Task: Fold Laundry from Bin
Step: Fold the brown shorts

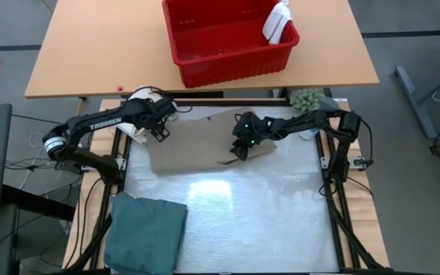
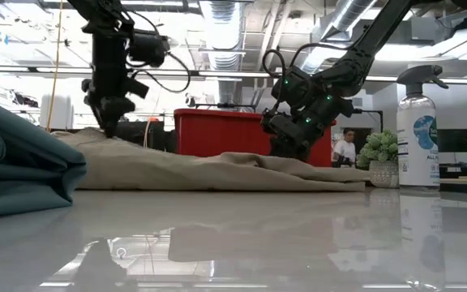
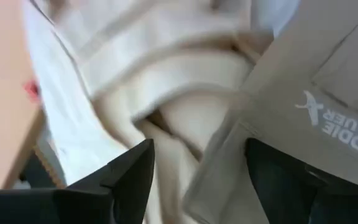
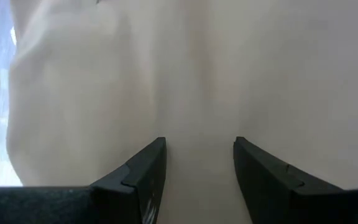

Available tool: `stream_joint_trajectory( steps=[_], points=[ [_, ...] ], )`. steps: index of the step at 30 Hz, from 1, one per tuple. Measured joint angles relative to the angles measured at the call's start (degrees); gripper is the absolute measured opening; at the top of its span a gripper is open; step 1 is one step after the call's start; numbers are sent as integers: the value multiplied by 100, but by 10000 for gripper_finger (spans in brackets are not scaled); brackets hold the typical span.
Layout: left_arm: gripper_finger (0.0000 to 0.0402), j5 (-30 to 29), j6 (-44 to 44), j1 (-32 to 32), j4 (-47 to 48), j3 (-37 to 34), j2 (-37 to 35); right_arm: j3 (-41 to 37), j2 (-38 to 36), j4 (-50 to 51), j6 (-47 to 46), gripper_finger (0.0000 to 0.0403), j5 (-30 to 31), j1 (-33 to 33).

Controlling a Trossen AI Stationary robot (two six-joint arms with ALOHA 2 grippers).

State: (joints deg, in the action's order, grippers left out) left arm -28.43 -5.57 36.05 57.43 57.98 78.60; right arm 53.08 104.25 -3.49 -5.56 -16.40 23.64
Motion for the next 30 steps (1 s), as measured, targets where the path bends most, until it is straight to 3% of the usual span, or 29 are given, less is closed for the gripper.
stream_joint_trajectory(
  steps=[3, 8, 13, 17, 19, 22, 24, 30],
  points=[
    [240, 102, 110, 28, -368, 2, -89, 0, 0, 14, 1, 210, -1, 0],
    [242, 878, 303, 63, -415, -18, 151, 0, 0, 11, 12, 210, -11, 0],
    [252, 439, -365, 65, -479, -22, 301, 0, 0, 11, 15, 210, -13, 0],
    [251, 616, -430, 37, -614, 285, -59, 0, 0, 13, 16, 210, -13, 0],
    [249, 1234, -614, 16, -882, 515, -392, 0, 0, 17, 15, 210, -13, 0],
    [248, 2838, -1033, -136, -1824, 414, -1015, 0, 0, 29, 15, 210, -13, 1],
    [247, 3227, -1378, -451, -2369, 84, -1382, 0, 0, 37, 15, 210, -13, 0],
    [247, 2172, -2540, -1671, -3182, -1375, -1746, 0, 0, 87, 11, 210, -13, 1]
  ],
)
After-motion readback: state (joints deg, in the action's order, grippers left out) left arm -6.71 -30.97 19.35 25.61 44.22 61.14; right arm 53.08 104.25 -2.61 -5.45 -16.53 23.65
